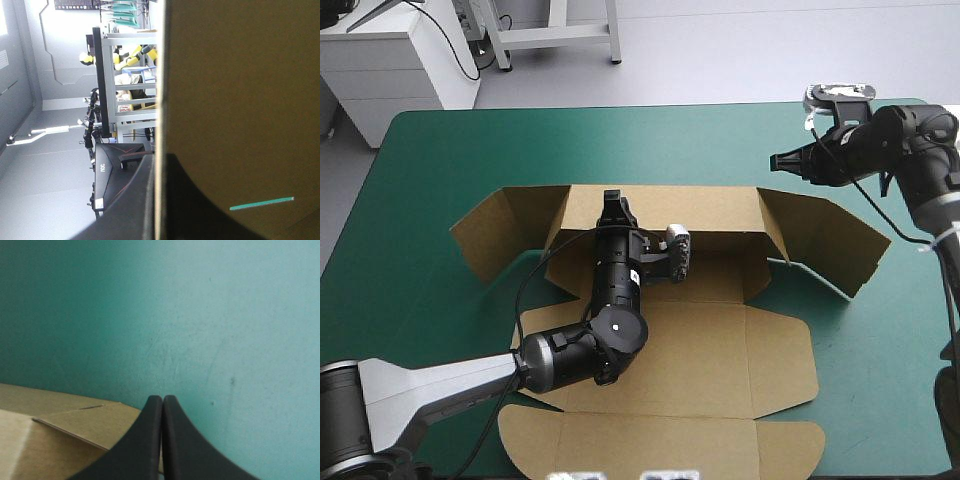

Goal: Fold the box

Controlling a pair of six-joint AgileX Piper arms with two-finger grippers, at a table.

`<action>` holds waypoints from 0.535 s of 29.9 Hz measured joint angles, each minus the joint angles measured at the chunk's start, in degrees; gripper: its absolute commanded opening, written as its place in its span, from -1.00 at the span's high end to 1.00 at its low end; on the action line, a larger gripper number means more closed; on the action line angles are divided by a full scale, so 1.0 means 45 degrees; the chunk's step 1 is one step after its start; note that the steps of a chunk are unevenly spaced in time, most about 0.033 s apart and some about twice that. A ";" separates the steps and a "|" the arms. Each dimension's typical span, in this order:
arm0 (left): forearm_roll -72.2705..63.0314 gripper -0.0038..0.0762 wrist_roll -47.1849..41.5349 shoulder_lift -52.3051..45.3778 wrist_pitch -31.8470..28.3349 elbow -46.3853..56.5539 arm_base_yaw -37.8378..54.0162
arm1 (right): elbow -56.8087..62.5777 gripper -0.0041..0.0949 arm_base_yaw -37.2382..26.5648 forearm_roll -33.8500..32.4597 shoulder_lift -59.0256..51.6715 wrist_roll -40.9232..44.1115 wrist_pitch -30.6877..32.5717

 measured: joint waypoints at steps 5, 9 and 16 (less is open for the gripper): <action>0.0000 0.92 0.0000 0.0000 0.0014 0.0000 0.0000 | 0.0000 0.96 0.0000 0.0000 0.0894 0.0000 0.1315; 0.0000 0.92 0.0000 0.0000 0.0014 0.0000 0.0000 | 0.0000 0.96 0.0000 0.0000 0.0939 -0.0057 0.1999; 0.0000 0.92 0.0000 -0.0012 0.0001 0.0000 0.0000 | 0.0000 0.96 0.0000 0.0962 -0.0159 -0.0410 0.2127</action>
